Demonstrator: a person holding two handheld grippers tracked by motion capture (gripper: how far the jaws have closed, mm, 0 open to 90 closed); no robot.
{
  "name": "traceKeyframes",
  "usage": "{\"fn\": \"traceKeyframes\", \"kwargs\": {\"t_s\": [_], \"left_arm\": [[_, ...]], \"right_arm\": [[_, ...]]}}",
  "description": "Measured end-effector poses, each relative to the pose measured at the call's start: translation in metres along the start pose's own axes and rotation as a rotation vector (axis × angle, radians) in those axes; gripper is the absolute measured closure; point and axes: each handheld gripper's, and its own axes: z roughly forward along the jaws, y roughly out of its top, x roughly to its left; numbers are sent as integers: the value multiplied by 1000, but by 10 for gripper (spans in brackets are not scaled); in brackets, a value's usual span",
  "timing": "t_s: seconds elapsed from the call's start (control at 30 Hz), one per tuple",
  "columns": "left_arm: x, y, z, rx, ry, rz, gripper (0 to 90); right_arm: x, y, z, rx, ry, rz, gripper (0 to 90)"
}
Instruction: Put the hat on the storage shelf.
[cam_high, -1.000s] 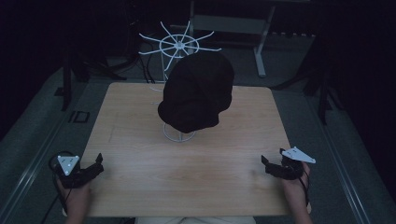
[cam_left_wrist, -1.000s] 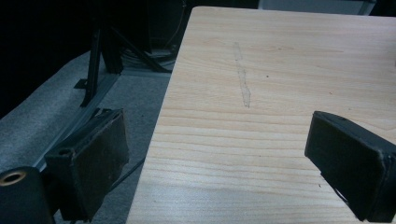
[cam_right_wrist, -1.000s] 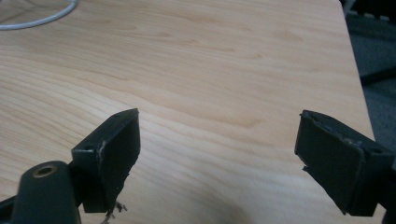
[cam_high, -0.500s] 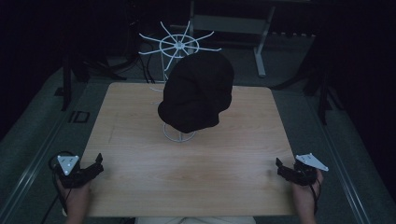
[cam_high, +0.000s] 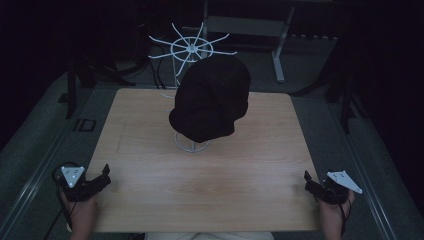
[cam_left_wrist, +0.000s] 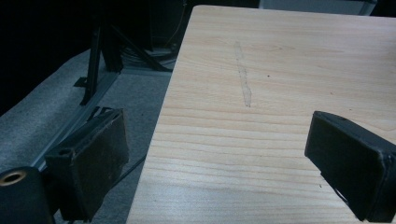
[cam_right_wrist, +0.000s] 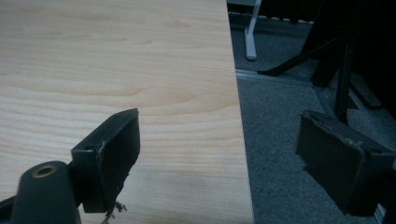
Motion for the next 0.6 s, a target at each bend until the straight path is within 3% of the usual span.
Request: {"fn": "traceKeyframes", "kwargs": {"t_s": [0.13,0.27,0.6], "left_arm": [[0,0,0,-1,0,0,67],[0,0,0,0,-1,3,67],[0,0,0,-1,-1,1,67]], "right_arm": [[-1,-5,-1,-50,2,-9,139],[-4,-7,-3,-132,40,-3,139],[-5,-6,-1,-113,31,8,139]]}}
